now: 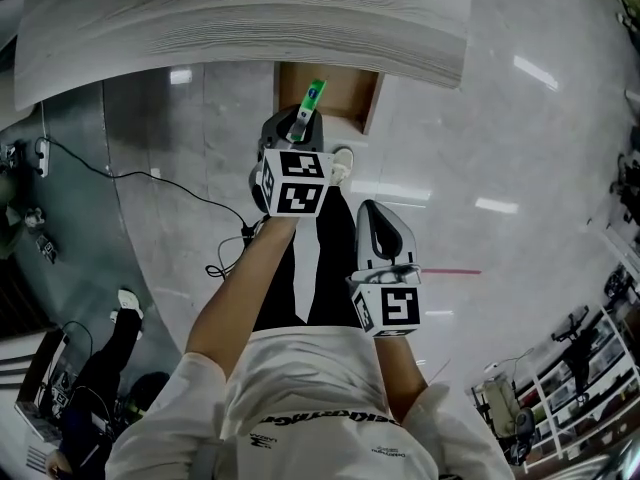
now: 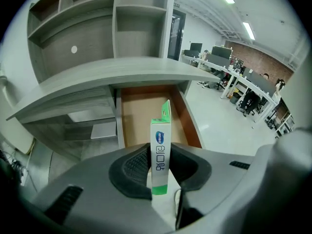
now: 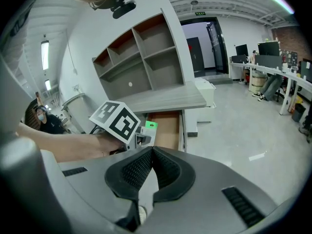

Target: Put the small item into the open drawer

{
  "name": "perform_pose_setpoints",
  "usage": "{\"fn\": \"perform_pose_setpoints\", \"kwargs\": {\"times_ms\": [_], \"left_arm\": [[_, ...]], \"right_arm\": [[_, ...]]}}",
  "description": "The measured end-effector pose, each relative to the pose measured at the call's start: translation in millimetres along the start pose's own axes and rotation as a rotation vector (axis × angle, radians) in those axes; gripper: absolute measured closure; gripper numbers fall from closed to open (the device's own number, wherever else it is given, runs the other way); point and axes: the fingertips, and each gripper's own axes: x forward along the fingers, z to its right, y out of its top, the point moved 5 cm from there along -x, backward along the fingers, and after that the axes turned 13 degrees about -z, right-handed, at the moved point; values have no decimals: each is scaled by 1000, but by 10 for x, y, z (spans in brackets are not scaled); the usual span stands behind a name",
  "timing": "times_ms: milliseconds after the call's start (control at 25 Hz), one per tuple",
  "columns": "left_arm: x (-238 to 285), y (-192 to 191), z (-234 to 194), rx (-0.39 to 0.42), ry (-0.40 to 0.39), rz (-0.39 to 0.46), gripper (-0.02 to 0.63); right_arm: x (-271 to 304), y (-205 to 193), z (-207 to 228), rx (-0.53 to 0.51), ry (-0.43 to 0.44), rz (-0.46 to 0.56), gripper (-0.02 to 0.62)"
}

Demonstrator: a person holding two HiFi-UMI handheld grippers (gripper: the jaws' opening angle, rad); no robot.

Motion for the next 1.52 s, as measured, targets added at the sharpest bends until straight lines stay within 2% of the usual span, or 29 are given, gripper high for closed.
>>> {"fn": "perform_pose_setpoints", "kwargs": {"times_ms": [640, 1320, 1520], "left_arm": [[382, 124, -43, -73, -14, -58, 508], [580, 78, -2, -93, -2, -89, 507], [537, 66, 16, -105, 3, -79, 460]], "right_arm": [[89, -6, 93, 23, 4, -25, 563], [102, -103, 239, 51, -3, -41, 563], [69, -92, 248, 42, -5, -33, 563]]}}
